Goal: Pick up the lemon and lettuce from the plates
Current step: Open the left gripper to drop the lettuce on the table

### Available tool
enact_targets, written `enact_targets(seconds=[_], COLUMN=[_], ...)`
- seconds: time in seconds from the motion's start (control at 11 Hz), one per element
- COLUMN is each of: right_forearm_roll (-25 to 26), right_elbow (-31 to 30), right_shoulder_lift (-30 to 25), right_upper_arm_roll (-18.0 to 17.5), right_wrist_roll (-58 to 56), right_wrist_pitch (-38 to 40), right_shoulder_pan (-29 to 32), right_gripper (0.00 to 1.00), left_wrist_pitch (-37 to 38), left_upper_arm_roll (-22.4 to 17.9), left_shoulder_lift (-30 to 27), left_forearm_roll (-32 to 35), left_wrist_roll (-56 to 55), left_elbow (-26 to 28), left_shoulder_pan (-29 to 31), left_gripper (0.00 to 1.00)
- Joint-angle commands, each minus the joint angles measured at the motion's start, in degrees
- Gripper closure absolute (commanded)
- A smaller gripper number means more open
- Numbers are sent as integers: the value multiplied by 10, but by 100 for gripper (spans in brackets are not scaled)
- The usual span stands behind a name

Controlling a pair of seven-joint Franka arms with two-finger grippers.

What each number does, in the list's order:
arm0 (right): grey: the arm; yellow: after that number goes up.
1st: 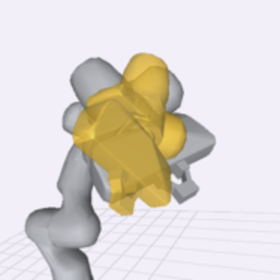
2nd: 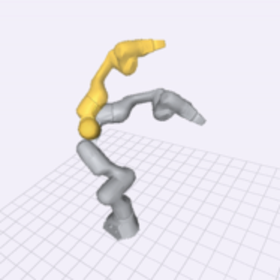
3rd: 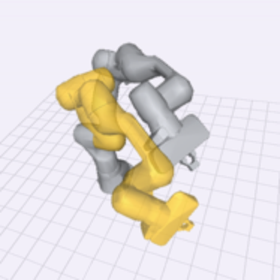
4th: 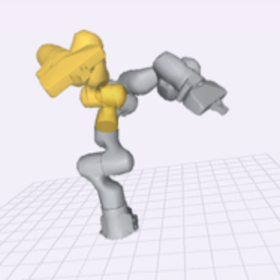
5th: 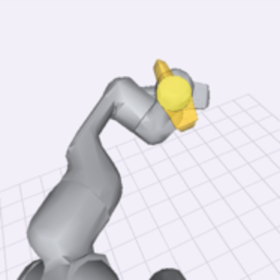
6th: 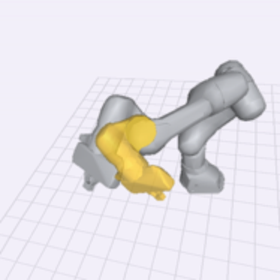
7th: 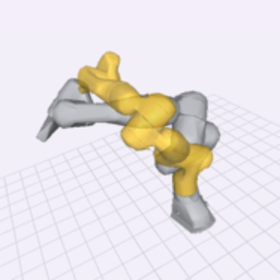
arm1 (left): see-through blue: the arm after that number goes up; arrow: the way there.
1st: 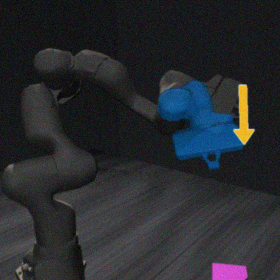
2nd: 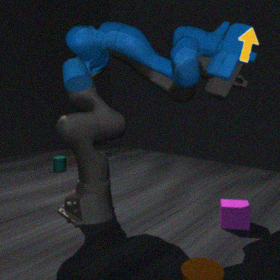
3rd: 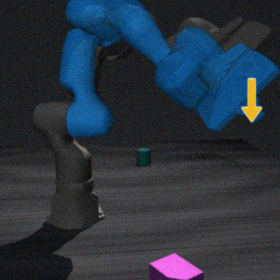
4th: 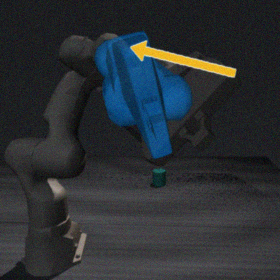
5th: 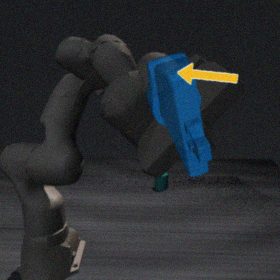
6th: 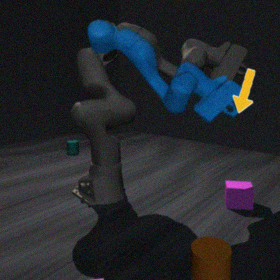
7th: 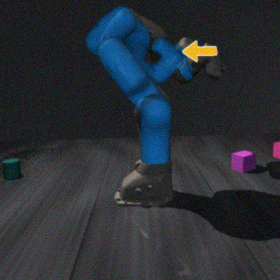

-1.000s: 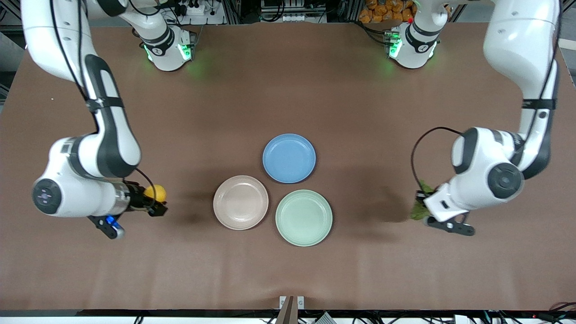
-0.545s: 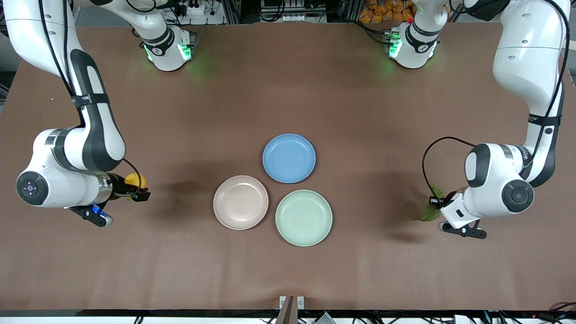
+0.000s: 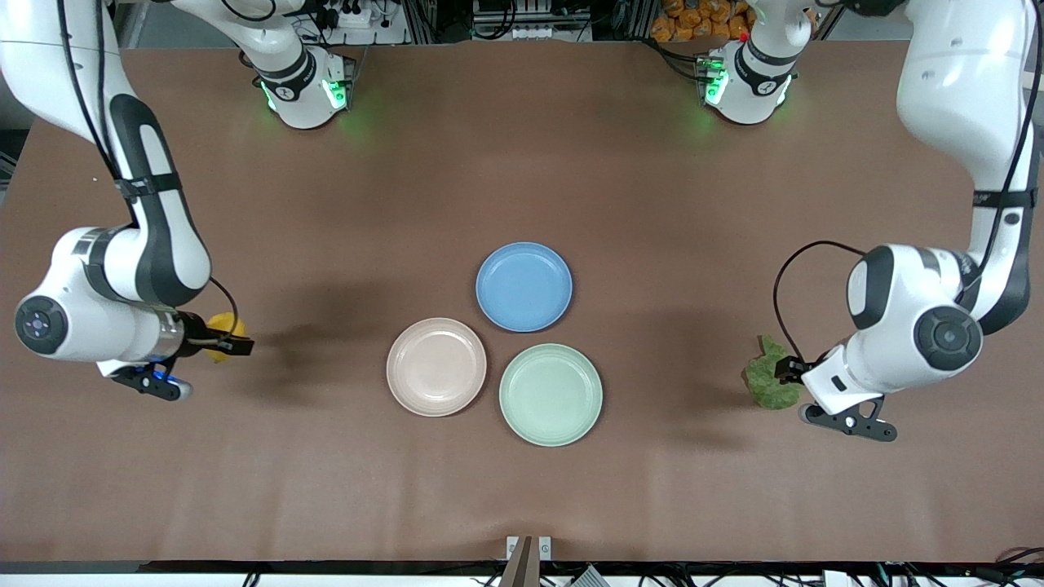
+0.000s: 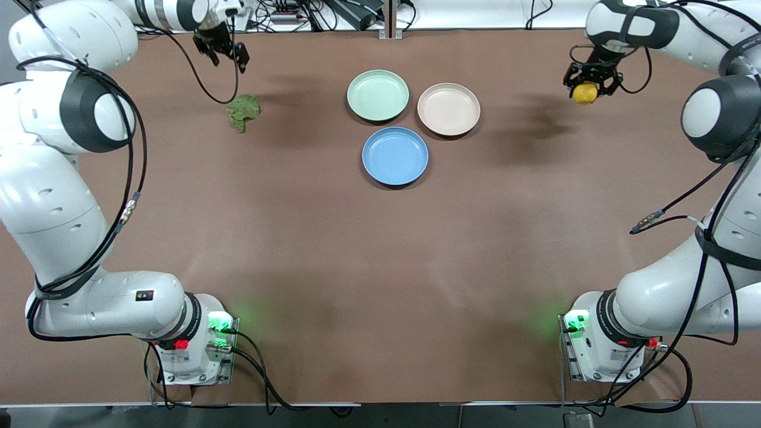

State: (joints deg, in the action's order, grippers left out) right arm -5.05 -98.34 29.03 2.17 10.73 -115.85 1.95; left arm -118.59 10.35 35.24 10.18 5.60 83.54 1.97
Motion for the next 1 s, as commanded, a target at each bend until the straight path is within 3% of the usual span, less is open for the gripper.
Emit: enact_targets(seconds=[0.0,0.27,0.91], right_forearm_roll=[11,17,36], right_elbow=[-89,-147,-155], right_shoulder_lift=[-46,-38,4], right_upper_arm_roll=[-20,-24,-27], right_wrist_roll=[-47,-49,-66], right_wrist_pitch=[-60,-157,-214], right_shoulder_pan=[29,29,28], right_gripper=[62,62,61], left_wrist_pitch=[52,108,200], left_upper_arm_roll=[-2,-2,-13], left_shoulder_lift=[-82,-144,-205], left_forearm_roll=[13,12,-43], left_wrist_roll=[-5,30,3], left_elbow=[14,13,-20], left_shoulder_pan=[-7,-1,5], left_gripper=[0,0,0])
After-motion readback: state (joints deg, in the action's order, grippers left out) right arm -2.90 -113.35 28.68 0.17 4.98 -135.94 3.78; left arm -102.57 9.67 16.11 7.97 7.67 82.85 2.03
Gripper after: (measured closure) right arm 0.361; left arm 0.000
